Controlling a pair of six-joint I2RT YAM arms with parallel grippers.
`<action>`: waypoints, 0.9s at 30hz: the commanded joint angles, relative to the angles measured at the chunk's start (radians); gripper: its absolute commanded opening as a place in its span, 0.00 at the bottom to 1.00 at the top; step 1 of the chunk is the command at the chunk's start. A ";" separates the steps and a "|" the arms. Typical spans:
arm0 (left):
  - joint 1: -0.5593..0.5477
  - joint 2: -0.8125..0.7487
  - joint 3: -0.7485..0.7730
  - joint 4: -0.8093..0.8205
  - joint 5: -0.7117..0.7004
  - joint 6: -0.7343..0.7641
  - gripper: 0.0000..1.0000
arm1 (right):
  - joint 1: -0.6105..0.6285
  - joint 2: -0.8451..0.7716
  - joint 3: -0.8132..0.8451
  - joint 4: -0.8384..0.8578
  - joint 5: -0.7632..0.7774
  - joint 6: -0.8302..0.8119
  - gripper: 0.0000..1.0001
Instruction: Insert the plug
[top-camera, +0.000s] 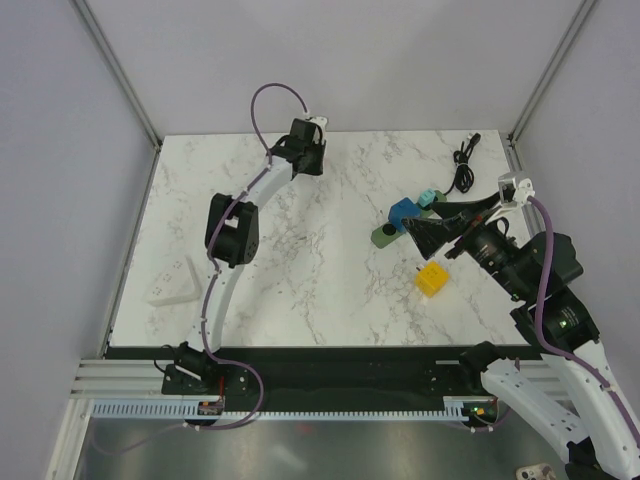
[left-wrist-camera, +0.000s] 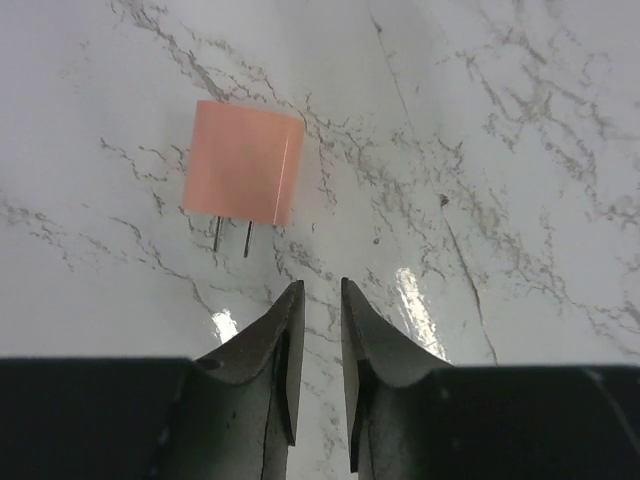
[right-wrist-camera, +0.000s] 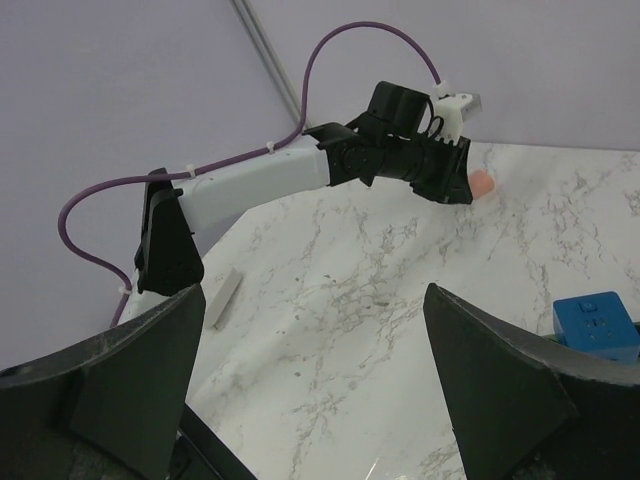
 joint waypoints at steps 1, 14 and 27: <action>0.025 -0.177 -0.005 0.104 -0.022 -0.137 0.27 | 0.005 0.007 0.023 0.019 0.009 0.025 0.98; 0.267 -0.035 -0.090 0.539 0.222 -0.895 0.02 | 0.004 0.019 0.006 0.044 0.026 0.035 0.98; 0.278 0.204 0.056 0.609 0.263 -1.071 0.02 | 0.005 0.084 -0.028 0.071 0.022 0.032 0.98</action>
